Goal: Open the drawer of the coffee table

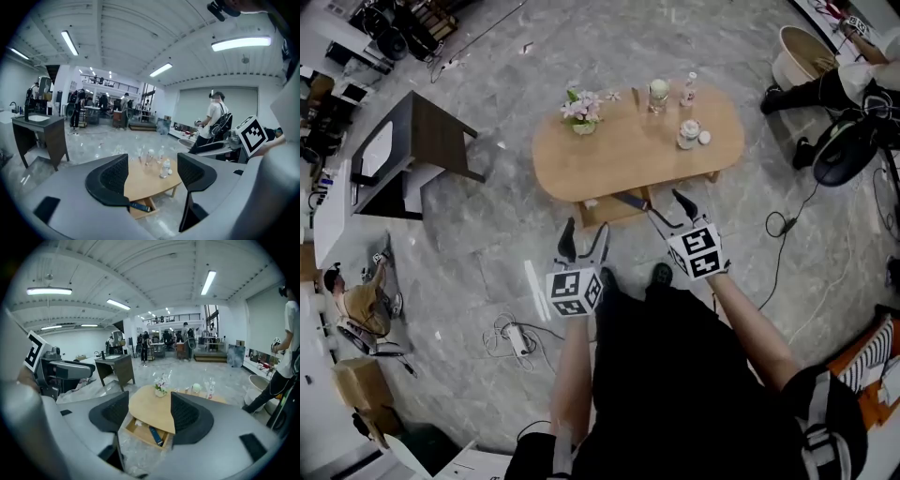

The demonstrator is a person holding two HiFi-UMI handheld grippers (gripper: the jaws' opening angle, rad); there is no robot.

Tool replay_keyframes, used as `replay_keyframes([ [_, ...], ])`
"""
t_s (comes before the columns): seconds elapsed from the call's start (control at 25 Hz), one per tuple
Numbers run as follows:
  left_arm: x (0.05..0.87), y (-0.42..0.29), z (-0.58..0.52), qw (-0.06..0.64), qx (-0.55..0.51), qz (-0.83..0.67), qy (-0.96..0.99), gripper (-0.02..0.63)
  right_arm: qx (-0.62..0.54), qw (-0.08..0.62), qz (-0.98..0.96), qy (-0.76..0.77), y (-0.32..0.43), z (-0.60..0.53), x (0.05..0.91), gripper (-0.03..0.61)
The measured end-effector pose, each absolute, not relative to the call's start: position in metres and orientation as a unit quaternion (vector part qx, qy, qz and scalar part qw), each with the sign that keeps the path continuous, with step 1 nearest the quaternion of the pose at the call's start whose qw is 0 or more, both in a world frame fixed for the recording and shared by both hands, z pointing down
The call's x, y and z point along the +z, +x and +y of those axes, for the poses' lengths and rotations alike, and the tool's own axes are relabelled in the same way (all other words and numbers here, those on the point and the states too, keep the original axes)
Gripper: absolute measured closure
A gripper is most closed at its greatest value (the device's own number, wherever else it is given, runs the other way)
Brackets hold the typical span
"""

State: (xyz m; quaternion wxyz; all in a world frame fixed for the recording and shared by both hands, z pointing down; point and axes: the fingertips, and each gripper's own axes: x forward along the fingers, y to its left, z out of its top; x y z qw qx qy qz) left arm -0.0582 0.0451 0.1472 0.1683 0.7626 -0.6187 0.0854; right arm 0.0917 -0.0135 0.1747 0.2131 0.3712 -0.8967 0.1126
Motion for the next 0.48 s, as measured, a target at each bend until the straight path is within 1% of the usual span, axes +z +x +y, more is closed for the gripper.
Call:
replay_keyframes([
  [0.28,0.05,-0.048,0.056,0.084,0.042,-0.624,0.776,0.298,0.052,0.116,-0.899,0.418,0.126,-0.013,0.077,0.296],
  [0.48,0.002,-0.039,0.067,0.043,0.012,-0.623,0.781,0.333,0.059,0.065,-0.904,0.418,0.146,0.0,0.029,0.296],
])
